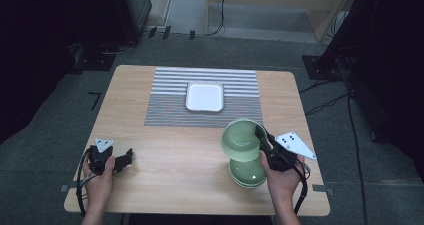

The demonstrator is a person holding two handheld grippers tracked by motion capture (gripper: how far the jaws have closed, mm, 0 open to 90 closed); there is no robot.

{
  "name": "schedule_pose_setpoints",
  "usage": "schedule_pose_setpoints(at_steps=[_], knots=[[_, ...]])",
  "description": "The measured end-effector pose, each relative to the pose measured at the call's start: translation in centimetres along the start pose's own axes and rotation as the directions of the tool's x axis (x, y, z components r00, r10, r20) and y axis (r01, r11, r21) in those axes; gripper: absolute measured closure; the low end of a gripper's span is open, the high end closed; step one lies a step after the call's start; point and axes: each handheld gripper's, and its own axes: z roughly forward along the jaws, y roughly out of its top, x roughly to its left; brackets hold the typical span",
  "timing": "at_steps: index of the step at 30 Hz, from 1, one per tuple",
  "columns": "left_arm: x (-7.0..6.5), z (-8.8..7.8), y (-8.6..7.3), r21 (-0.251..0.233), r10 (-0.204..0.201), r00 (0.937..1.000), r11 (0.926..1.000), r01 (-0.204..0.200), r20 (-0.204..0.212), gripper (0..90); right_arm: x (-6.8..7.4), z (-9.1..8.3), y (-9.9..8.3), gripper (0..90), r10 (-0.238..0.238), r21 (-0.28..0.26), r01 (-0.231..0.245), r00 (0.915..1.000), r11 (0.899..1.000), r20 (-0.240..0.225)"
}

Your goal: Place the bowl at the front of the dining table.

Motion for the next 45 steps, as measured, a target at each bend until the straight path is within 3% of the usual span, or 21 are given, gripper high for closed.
schedule_pose_setpoints(at_steps=[20,45], knots=[[0.0,0.1,0.1,0.003,0.000,1.0000,1.0000,0.000,0.001,12.5,0.0,3.9,4.5,85.1,-0.004,-0.010,0.004,0.9998,1.000,-0.020],[0.0,0.2,0.1,0.001,-0.001,1.0000,1.0000,0.001,0.000,12.3,0.5,10.9,6.6,85.1,0.036,0.049,-0.034,0.9984,0.998,-0.043]])
